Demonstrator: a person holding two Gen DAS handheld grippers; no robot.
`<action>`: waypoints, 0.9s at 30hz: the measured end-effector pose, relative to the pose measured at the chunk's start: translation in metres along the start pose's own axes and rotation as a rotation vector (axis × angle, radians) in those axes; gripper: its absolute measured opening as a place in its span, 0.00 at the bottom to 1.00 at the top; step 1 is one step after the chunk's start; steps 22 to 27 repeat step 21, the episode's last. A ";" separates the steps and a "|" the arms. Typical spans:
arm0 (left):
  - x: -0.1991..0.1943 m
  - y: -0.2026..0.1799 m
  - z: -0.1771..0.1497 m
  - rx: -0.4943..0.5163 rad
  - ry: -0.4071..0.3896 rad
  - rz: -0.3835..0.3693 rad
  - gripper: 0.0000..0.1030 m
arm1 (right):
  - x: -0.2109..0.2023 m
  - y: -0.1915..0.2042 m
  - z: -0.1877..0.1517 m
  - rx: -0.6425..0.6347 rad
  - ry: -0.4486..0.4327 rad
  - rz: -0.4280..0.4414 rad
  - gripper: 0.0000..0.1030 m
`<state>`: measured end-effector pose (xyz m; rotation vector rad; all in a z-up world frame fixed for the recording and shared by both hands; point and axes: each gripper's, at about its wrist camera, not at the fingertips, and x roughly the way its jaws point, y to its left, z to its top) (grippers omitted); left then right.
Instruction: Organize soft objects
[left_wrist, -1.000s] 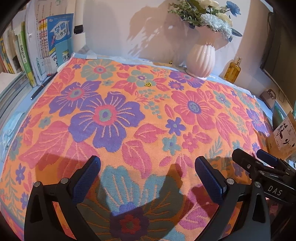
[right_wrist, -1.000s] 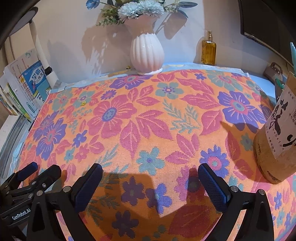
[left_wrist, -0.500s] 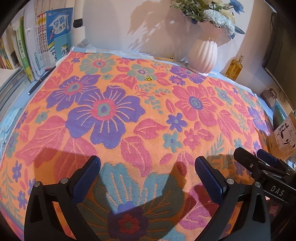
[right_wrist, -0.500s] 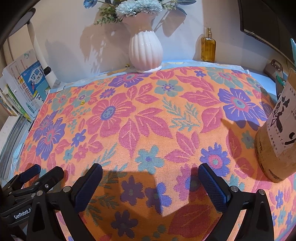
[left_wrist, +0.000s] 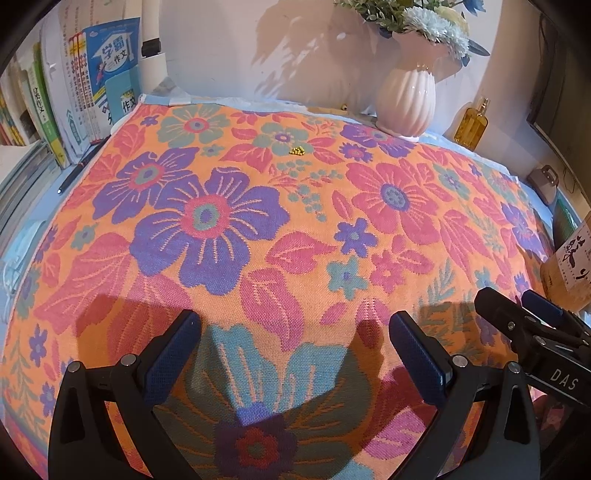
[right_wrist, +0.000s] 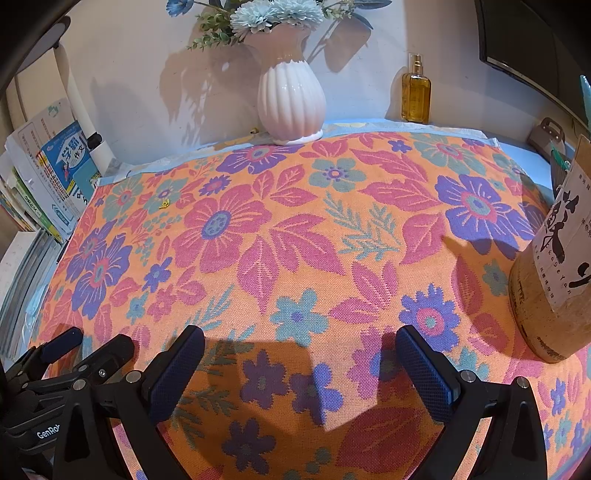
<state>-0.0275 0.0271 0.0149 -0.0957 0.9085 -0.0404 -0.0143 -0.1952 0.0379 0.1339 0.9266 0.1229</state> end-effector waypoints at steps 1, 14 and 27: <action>0.001 -0.001 0.000 0.005 0.003 0.008 0.99 | 0.000 0.000 0.000 0.000 0.001 0.000 1.00; 0.008 -0.007 0.001 0.046 0.031 0.070 0.99 | 0.012 0.005 -0.002 -0.024 0.057 -0.094 1.00; 0.009 -0.009 0.000 0.058 0.028 0.070 1.00 | 0.013 0.005 0.000 -0.041 0.066 -0.104 1.00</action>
